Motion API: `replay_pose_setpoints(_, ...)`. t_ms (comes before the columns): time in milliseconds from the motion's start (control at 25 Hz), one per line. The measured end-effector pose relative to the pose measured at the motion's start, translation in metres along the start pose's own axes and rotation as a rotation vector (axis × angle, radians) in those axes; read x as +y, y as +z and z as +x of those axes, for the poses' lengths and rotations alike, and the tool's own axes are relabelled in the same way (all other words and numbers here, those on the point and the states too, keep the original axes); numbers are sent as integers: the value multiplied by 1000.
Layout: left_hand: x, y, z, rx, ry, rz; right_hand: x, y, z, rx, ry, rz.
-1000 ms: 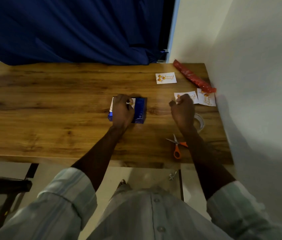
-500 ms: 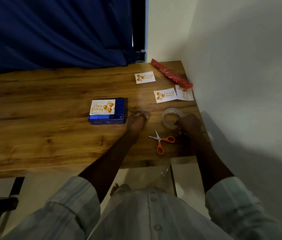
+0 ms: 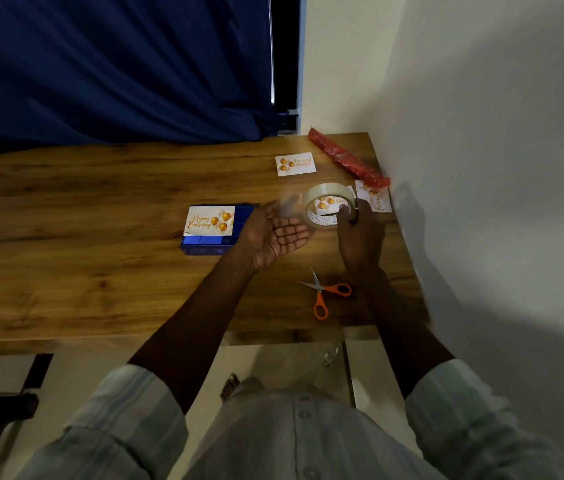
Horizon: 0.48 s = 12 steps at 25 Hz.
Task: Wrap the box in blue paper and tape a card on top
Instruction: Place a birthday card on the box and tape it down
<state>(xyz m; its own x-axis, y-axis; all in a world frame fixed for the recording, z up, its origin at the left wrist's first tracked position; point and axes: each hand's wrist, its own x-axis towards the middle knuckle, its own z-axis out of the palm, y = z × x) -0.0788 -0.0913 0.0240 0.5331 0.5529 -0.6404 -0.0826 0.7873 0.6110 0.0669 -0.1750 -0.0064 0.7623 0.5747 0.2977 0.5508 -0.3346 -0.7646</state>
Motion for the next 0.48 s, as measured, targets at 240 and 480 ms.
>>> replay_pose_setpoints(240, 7, -4, -4, -56, 23, 17, -1, 4, -3, 6, -90, 49)
replay_pose_setpoints(480, 11, -9, -3, -48, 88, 133, 2, 3, -3, -10, -169, 16)
